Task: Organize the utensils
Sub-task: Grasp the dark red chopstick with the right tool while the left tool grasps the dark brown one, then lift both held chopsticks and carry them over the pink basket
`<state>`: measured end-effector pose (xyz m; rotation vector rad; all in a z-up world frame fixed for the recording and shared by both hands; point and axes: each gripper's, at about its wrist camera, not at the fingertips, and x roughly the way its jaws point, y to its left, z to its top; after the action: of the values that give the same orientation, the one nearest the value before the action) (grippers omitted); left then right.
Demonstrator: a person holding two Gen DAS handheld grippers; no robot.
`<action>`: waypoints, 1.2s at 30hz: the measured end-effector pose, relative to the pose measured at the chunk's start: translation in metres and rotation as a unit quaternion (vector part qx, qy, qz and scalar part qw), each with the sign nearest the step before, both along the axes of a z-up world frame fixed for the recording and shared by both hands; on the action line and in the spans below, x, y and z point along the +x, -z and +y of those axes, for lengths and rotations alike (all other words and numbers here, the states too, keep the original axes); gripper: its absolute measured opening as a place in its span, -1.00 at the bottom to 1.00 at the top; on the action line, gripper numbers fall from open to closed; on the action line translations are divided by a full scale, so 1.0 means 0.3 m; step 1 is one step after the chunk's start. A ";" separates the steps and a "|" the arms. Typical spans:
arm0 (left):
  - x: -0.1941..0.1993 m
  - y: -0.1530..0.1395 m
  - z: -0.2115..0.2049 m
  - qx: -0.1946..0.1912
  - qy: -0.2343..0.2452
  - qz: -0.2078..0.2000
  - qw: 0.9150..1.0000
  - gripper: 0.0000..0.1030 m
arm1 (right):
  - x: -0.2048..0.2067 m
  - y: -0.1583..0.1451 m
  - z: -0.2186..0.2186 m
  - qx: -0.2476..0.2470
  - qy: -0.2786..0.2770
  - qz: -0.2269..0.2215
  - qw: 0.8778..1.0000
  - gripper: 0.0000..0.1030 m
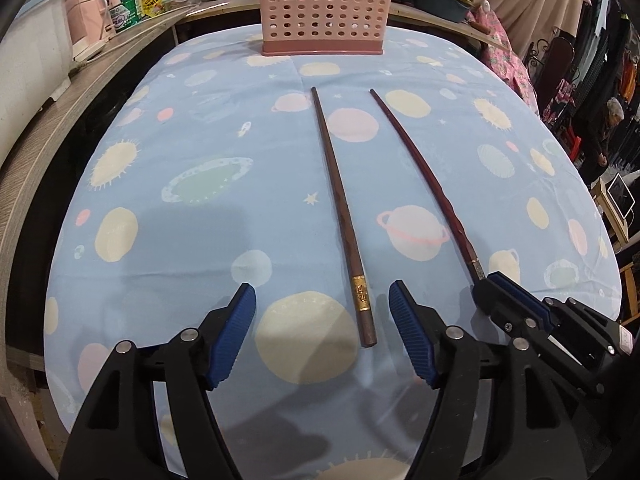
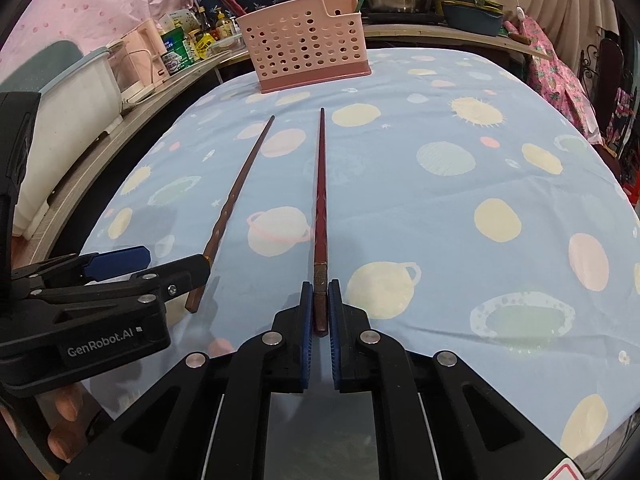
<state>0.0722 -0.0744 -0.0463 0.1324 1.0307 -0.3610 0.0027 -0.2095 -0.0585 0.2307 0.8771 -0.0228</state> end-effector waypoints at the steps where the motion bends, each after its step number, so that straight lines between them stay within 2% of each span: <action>1: 0.002 0.006 -0.001 0.001 -0.001 0.003 1.000 0.22 | -0.001 0.001 0.000 0.000 0.000 0.000 1.000 -0.86; 2: 0.005 0.010 -0.001 -0.001 -0.002 0.006 1.000 0.12 | 0.000 0.000 0.001 0.000 0.000 0.000 1.000 -0.86; 6: 0.009 0.014 0.006 -0.003 -0.002 0.006 1.000 -0.06 | -0.001 0.001 0.000 0.000 0.000 0.000 1.000 -0.86; 8: 0.009 0.012 0.011 -0.006 -0.001 0.007 1.000 -0.25 | 0.000 0.001 0.002 0.000 0.000 0.000 1.000 -0.86; 12: 0.010 0.010 0.016 -0.013 0.003 0.011 1.000 -0.44 | -0.002 0.001 0.000 0.000 0.000 0.000 1.000 -0.86; 14: 0.011 0.010 0.016 -0.016 0.006 0.014 1.000 -0.69 | -0.001 0.000 0.002 0.000 0.000 0.000 1.000 -0.86; 17: 0.009 0.009 0.012 -0.018 0.011 0.018 1.000 -0.86 | -0.002 0.000 0.001 0.000 -0.001 0.000 1.000 -0.86; 26: 0.008 -0.002 0.022 -0.024 0.008 0.024 0.999 -0.86 | -0.010 -0.008 0.010 0.001 -0.005 -0.002 1.000 -0.86; 36: 0.010 -0.097 0.057 -0.042 -0.010 0.001 0.999 -0.86 | -0.011 -0.093 -0.005 0.007 -0.001 -0.029 1.000 -0.86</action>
<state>0.0753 -0.0575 -0.0173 0.0468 1.0175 -0.3865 -0.0006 -0.2109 -0.0307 0.2417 0.8192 -0.0087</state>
